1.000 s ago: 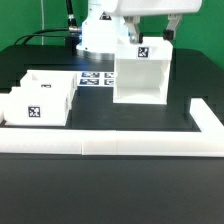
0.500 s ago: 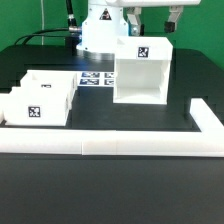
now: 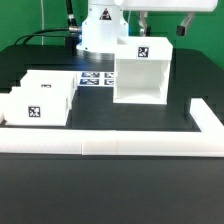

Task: Assemble drawer

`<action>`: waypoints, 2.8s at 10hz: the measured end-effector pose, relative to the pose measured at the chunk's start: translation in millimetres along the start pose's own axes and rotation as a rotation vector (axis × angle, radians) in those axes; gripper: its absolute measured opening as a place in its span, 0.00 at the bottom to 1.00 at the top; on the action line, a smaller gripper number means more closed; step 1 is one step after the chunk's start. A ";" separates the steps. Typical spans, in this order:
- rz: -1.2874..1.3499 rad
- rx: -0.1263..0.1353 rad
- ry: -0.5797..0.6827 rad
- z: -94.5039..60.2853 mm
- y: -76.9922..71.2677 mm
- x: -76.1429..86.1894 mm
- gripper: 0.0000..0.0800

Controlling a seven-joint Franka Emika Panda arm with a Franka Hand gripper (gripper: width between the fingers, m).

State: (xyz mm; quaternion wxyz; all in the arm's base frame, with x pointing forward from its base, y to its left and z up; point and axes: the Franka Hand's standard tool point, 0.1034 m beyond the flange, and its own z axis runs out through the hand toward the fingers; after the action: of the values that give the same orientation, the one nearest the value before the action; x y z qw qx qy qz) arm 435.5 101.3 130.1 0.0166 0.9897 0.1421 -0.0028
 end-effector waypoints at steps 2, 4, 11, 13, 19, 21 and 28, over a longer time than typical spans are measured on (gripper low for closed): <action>0.002 0.000 0.001 -0.1 1.6 0.7 0.81; 0.035 0.005 0.001 0.3 0.8 -0.8 0.81; 0.331 0.054 -0.014 32.5 -25.4 -23.6 0.81; 0.334 0.055 -0.011 31.4 -24.6 -21.9 0.69; 0.334 0.055 -0.011 31.4 -24.7 -21.9 0.05; 0.334 0.055 -0.011 31.4 -24.7 -21.9 0.05; 0.288 0.070 0.055 31.3 9.9 54.4 0.05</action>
Offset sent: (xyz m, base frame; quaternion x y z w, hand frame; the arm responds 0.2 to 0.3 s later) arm 0.0000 0.0000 0.0000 0.0000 0.0000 0.0000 1.0000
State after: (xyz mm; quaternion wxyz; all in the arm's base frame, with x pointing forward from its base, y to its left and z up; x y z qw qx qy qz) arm 490.4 106.1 98.6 -0.0218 0.9995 -0.0012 0.0218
